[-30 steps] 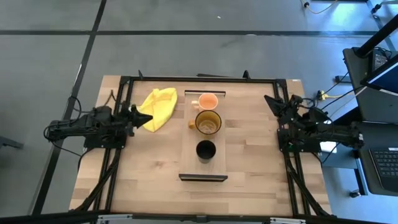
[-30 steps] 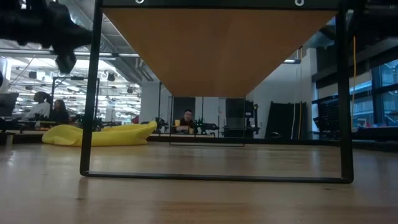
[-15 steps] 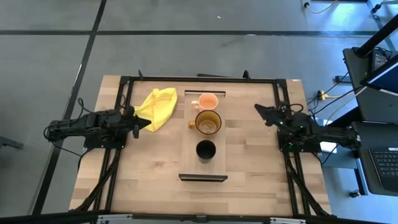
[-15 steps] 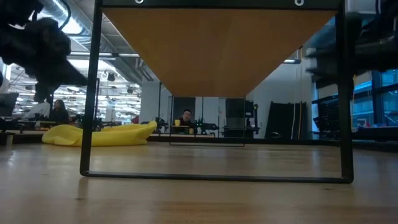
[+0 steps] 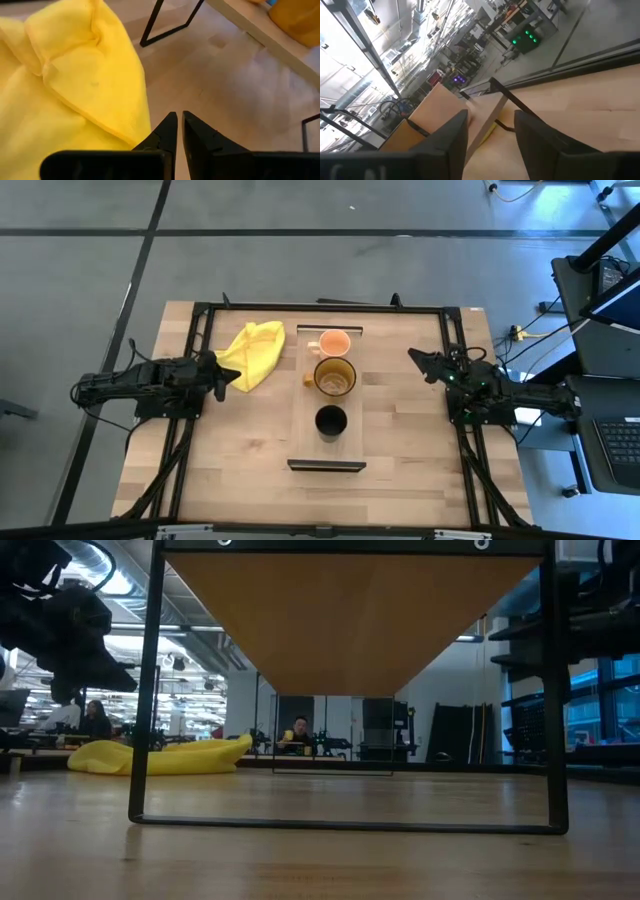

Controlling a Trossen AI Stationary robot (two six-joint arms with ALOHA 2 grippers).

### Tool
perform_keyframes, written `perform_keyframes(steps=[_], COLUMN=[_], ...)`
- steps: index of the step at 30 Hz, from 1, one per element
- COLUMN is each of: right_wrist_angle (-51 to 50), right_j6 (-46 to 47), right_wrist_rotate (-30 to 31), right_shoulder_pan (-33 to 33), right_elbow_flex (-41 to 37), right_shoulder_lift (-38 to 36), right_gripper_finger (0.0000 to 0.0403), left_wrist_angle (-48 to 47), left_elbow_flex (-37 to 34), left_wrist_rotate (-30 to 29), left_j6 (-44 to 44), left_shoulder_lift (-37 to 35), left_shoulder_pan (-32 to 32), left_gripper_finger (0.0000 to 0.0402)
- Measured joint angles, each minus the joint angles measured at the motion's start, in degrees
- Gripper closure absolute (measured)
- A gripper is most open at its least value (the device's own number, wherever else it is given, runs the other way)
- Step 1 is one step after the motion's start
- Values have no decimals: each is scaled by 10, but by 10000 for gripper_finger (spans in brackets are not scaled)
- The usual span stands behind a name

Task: Stack small to large cups/mugs on shelf
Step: Return to Home Position

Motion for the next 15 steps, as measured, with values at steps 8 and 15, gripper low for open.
perform_keyframes(steps=[8,15], right_wrist_angle=[0,0], right_j6=[0,0], right_wrist_rotate=[0,0], right_shoulder_pan=[0,0], right_elbow_flex=[0,0], right_shoulder_lift=[0,0], right_gripper_finger=[242,242], left_wrist_angle=[0,0], left_elbow_flex=[0,0], left_wrist_rotate=[0,0], left_j6=[40,40], left_shoulder_lift=[0,0], left_shoulder_pan=[0,0], left_gripper_finger=[381,381])
